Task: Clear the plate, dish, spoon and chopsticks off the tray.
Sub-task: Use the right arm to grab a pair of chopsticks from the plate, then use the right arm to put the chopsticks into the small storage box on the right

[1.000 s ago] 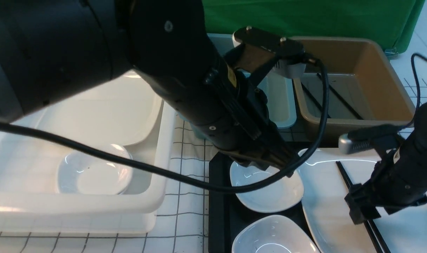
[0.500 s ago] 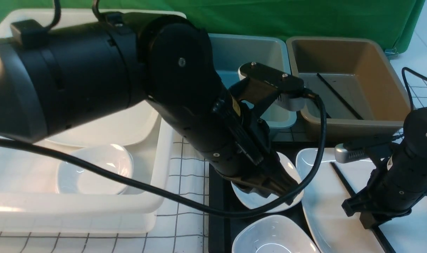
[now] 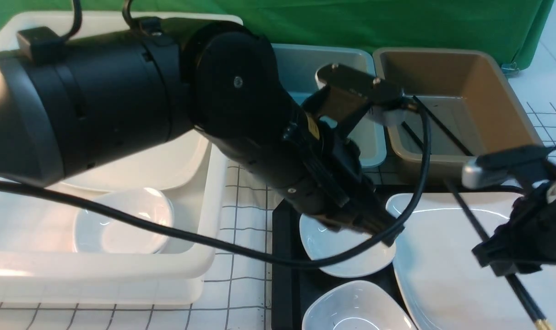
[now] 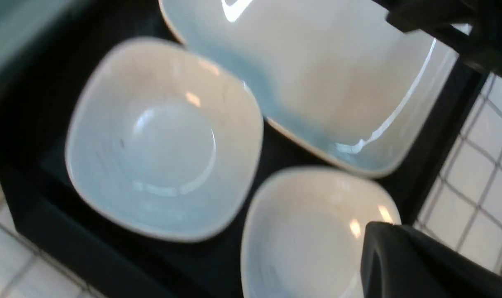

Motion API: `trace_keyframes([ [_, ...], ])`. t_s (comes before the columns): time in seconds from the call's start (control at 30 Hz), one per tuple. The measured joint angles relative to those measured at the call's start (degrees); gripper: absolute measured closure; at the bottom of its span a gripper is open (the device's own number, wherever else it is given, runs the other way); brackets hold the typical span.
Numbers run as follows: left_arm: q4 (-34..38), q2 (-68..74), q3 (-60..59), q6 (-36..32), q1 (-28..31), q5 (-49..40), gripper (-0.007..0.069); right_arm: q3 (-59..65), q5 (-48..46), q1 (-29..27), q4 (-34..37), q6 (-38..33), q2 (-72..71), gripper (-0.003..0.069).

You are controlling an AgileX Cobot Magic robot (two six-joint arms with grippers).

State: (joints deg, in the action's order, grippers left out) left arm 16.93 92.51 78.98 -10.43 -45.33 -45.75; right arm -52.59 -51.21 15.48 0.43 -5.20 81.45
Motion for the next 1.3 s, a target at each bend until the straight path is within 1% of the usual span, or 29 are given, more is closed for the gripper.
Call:
trace_keyframes([
  [0.13,0.0,0.0,0.0,-1.0,0.0,12.6,0.0628,-5.3,0.9,-1.4,0.1,-1.0,-4.2,0.0538],
  [0.23,0.0,0.1,0.0,-3.2,0.0,23.3,0.0628,-12.0,5.9,-4.1,0.1,-1.1,-2.8,0.0538],
  [0.33,-0.2,0.2,0.0,-4.8,0.0,31.1,0.0628,-19.7,10.5,-6.1,0.0,-1.8,1.3,0.0538],
  [0.4,-0.3,0.2,0.0,-4.9,0.0,33.6,0.0628,-22.4,11.9,-6.8,0.0,-2.4,3.7,0.0538],
  [0.43,-0.4,0.2,0.0,-5.2,0.0,35.5,0.0628,-27.3,13.2,-7.4,0.0,-2.6,8.1,0.0538],
  [0.5,-0.5,0.2,0.0,-5.4,0.0,36.0,0.0628,-32.0,14.3,-8.0,0.0,-2.9,12.9,0.0538],
  [0.57,-0.7,0.2,0.0,-5.5,0.0,35.5,0.0628,-35.3,15.0,-8.2,0.0,-3.0,16.2,0.0538],
  [0.6,-0.9,0.2,0.0,-5.5,0.0,34.3,0.0628,-38.6,15.8,-8.6,0.0,-3.1,21.0,0.0538],
  [0.7,-1.5,0.2,0.0,-5.8,0.0,30.6,0.0628,-43.2,16.4,-8.9,0.0,-3.3,27.3,0.0538],
  [0.8,-1.6,0.2,0.0,-5.8,0.0,24.0,0.0628,-46.6,16.6,-9.1,0.0,-3.5,33.3,0.0535],
  [0.9,-1.7,0.2,-0.1,-5.8,0.0,17.3,0.0628,-47.4,17.1,-9.1,0.0,-3.6,35.9,0.0498],
  [0.97,-1.7,0.2,0.0,-5.8,0.0,12.9,0.0628,-47.4,16.6,-9.1,0.0,-3.6,36.7,0.0449],
  [1.03,-1.7,0.2,0.0,-5.8,0.0,7.9,0.0628,-47.4,13.9,-9.1,0.0,-3.6,36.7,0.0389],
  [1.07,-1.7,0.2,0.0,-5.8,0.0,7.0,0.0628,-47.5,13.6,-9.1,0.0,-3.6,36.5,0.0381],
  [1.13,-1.6,0.4,0.0,-5.8,0.0,2.1,0.0628,-47.6,7.7,-9.1,0.0,-3.6,34.9,0.0354],
  [1.17,-1.3,0.7,0.0,-5.8,0.0,0.2,0.0628,-47.6,4.1,-9.1,0.0,-3.6,33.8,0.0356],
  [1.2,-0.7,1.0,0.0,-5.7,0.0,-1.5,0.0628,-47.6,0.8,-9.1,0.0,-3.8,32.1,0.0378],
  [1.23,-0.6,1.1,0.0,-5.7,0.0,-1.8,0.0628,-47.6,0.2,-9.1,0.0,-3.9,31.8,0.0378],
  [1.3,0.4,2.0,0.0,-5.5,0.0,-5.4,0.0628,-47.6,-7.0,-9.1,0.1,-5.5,27.8,0.0466],
])
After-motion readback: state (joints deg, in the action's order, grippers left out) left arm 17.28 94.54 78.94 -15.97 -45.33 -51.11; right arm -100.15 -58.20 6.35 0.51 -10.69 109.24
